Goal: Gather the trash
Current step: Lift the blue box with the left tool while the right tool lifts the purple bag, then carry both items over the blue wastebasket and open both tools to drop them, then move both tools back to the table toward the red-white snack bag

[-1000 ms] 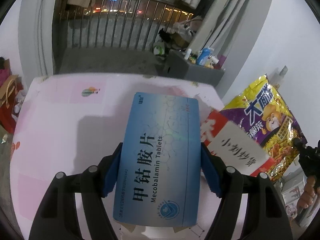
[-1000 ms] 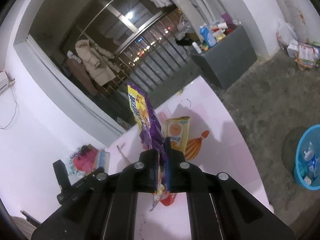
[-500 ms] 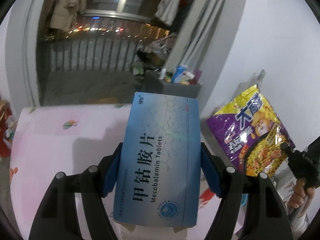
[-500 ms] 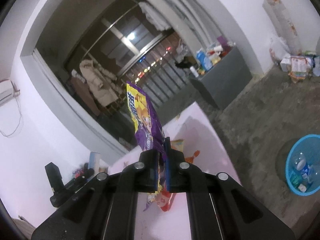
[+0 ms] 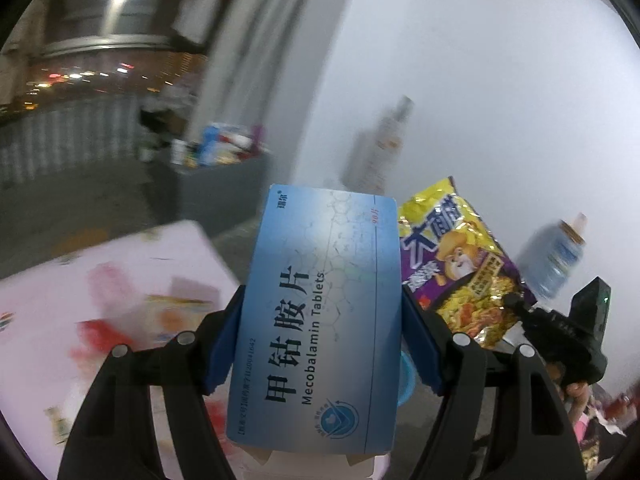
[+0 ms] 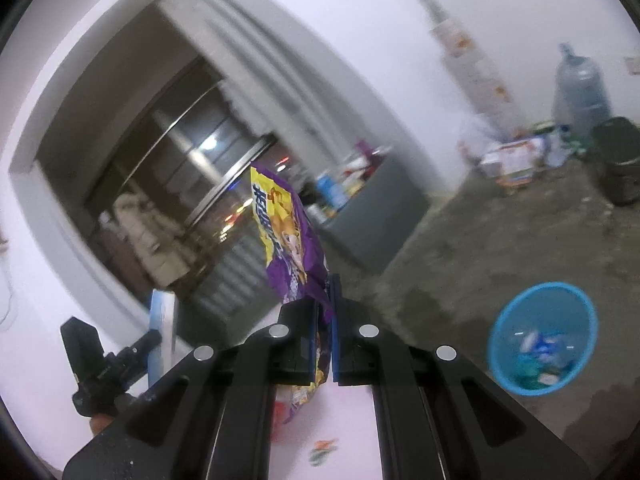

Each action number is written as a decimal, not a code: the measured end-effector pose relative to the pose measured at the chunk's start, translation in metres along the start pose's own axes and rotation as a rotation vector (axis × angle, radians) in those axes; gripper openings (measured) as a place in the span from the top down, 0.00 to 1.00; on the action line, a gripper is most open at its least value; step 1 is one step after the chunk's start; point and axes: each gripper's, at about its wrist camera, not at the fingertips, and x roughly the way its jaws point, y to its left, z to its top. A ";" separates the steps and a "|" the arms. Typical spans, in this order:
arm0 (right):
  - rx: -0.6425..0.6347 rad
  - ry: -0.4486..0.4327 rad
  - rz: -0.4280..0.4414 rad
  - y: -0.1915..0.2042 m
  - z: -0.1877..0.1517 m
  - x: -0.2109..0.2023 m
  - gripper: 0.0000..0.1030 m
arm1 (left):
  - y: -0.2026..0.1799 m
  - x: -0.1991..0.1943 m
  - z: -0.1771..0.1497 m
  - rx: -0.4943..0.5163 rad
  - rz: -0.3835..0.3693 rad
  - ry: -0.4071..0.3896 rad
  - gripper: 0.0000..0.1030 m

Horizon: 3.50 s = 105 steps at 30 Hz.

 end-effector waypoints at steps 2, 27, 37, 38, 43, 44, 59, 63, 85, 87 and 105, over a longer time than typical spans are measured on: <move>0.017 -0.028 -0.061 -0.016 0.001 -0.011 0.96 | -0.020 0.027 0.003 0.013 -0.042 0.039 0.31; 0.000 0.162 -0.700 -0.170 -0.036 0.068 0.96 | -0.143 0.391 -0.106 0.014 -0.040 0.702 0.31; 0.188 0.259 -0.791 -0.243 -0.054 0.121 0.88 | -0.130 0.473 -0.148 -0.026 0.051 0.760 0.20; 0.219 0.276 -0.779 -0.253 -0.059 0.126 0.71 | -0.127 0.477 -0.152 -0.037 0.065 0.757 0.18; 0.363 0.281 -0.785 -0.279 -0.076 0.110 0.50 | -0.122 0.477 -0.154 -0.056 0.046 0.771 0.18; 0.383 0.273 -0.787 -0.279 -0.077 0.105 0.49 | -0.120 0.474 -0.150 -0.064 0.041 0.755 0.18; 0.420 0.090 -0.680 -0.238 -0.046 0.032 0.45 | -0.159 0.379 -0.072 -0.028 -0.036 0.520 0.18; 0.323 0.062 -0.635 -0.200 -0.030 0.024 0.37 | -0.166 0.327 -0.048 -0.005 -0.065 0.423 0.18; -0.100 0.219 -0.234 -0.010 -0.039 0.039 0.21 | -0.038 -0.010 -0.027 0.046 0.149 -0.024 0.17; -0.115 0.248 -0.184 0.004 -0.046 0.048 0.21 | -0.013 -0.038 -0.031 0.013 0.226 -0.061 0.17; -0.209 0.619 0.239 0.122 -0.124 0.147 0.27 | 0.142 -0.094 -0.108 -0.293 0.465 -0.038 0.28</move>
